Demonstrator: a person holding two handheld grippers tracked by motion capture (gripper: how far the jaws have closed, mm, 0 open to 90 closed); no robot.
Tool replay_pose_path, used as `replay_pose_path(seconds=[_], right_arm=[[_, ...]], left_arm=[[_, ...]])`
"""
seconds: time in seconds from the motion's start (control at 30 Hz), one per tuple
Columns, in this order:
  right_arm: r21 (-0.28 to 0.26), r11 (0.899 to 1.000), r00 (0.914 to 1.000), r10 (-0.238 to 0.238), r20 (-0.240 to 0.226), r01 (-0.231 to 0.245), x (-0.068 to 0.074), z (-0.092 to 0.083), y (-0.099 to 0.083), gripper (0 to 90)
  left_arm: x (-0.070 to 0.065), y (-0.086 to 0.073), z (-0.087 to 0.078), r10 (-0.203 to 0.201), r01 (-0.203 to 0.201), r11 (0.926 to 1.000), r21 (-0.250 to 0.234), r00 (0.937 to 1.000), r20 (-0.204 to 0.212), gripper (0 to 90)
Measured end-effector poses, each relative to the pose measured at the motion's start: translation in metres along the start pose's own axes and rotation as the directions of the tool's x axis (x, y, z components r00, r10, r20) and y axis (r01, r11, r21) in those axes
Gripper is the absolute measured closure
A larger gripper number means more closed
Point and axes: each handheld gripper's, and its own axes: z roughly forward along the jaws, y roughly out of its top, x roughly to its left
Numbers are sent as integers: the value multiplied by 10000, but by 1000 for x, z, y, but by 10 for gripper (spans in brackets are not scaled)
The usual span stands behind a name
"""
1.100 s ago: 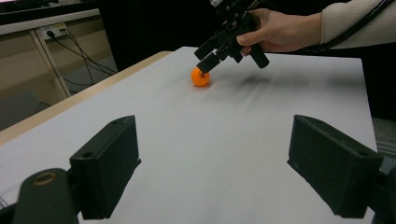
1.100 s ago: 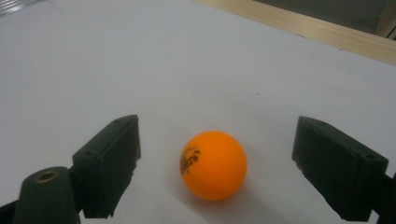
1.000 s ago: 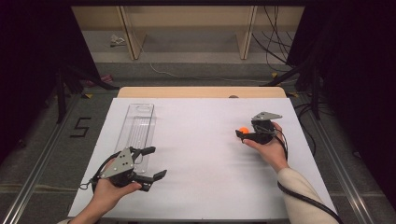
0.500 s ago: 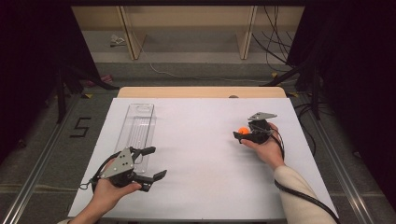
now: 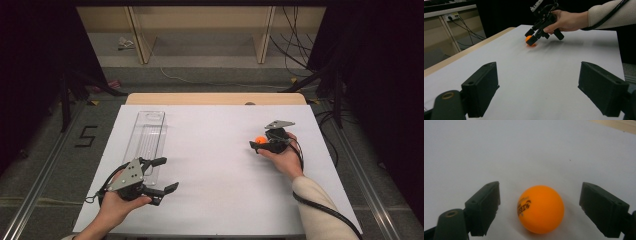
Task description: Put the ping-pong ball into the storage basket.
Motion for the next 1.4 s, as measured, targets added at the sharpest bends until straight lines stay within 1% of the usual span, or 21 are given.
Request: replay_pose_path(seconds=[0.23, 0.47, 0.63, 1.07, 1.4], right_arm=[[129, 9999, 10000, -27, -56, 28, 0, 1, -1, 237], [118, 9999, 9999, 32, -118, -31, -1, 0, -1, 296], [147, 9999, 9999, -14, -170, 16, -1, 0, -1, 343], [203, 9998, 9996, -39, -294, 45, 0, 0, -2, 499], [243, 9997, 9995, -84, -292, 91, 0, -1, -1, 509]], left_arm=[[0, 0, 0, 20, -20, 10000, 17, 10000, 16, 158], [0, 0, 0, 34, -34, 10000, 30, 10000, 30, 158], [0, 0, 0, 34, -35, 10000, 36, 10000, 40, 158], [-1, 0, 0, 62, -62, 10000, 43, 10000, 56, 158], [-1, 0, 0, 61, -61, 10000, 43, 10000, 59, 158]])
